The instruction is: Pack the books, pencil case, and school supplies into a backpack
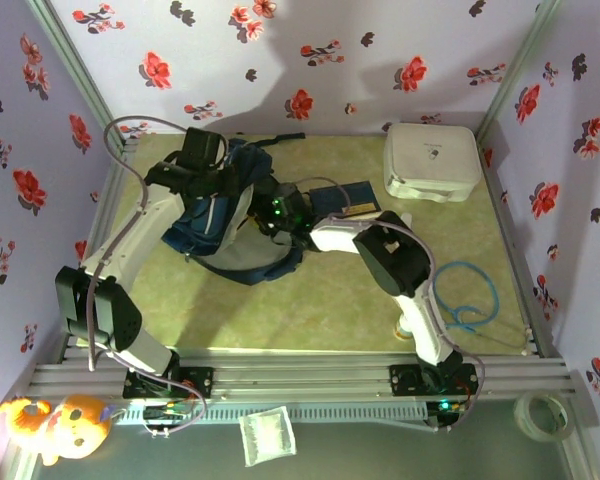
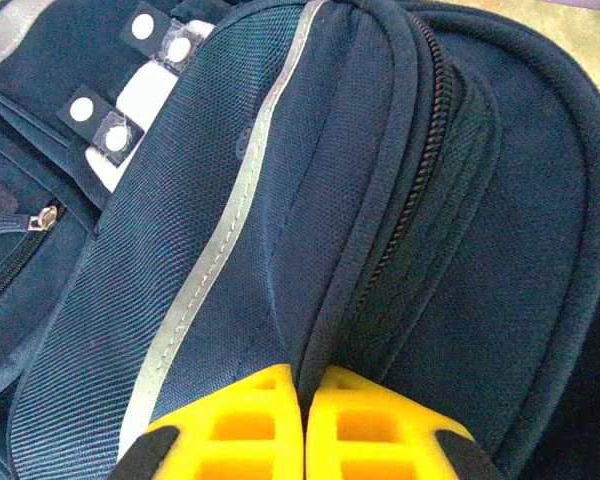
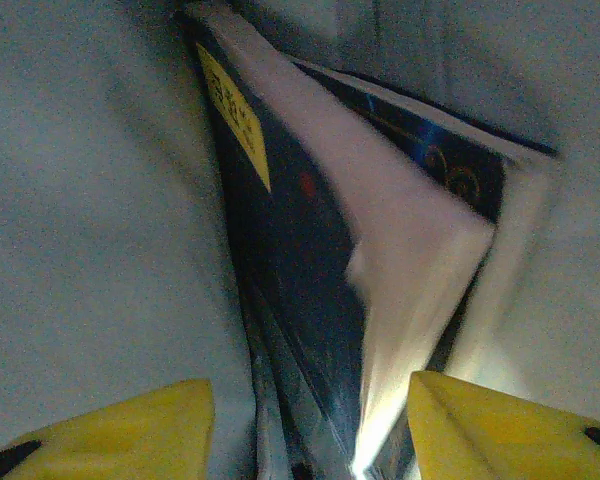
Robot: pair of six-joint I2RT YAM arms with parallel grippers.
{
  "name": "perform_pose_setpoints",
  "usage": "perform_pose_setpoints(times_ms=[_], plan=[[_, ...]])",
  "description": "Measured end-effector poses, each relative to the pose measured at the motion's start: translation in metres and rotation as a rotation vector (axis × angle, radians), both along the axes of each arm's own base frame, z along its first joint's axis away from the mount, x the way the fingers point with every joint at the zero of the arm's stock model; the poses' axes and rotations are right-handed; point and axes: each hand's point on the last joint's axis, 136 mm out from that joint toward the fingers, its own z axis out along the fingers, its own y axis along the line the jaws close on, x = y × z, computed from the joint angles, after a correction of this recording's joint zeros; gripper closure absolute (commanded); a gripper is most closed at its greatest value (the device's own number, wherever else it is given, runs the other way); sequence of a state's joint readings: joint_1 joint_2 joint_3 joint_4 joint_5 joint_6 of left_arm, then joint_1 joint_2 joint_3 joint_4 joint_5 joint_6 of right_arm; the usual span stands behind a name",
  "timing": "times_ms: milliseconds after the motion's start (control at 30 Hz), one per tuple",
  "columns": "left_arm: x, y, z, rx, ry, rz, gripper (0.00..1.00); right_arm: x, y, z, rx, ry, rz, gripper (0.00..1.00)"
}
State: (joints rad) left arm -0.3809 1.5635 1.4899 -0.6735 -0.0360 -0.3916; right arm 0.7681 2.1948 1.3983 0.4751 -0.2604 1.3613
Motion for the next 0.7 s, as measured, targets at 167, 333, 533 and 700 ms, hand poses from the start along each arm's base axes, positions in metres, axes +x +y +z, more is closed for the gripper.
perform_pose_setpoints(times_ms=[167, 333, 533, 700], plan=[[0.003, -0.003, -0.011, -0.035, -0.008, -0.008, 1.0, -0.007, -0.035, 0.013, -0.008, 0.009, -0.016, 0.46], [-0.003, -0.007, -0.034, -0.078, -0.001, -0.014, 1.0, -0.006, -0.078, 0.033, -0.043, 0.02, -0.084, 0.46], [-0.023, -0.004, -0.054, -0.085, -0.02, -0.044, 1.0, -0.001, -0.139, 0.054, -0.159, -0.026, -0.182, 0.45], [-0.034, -0.001, -0.074, -0.048, -0.002, -0.082, 0.94, 0.002, -0.176, 0.051, -0.309, -0.069, -0.172, 0.43]])
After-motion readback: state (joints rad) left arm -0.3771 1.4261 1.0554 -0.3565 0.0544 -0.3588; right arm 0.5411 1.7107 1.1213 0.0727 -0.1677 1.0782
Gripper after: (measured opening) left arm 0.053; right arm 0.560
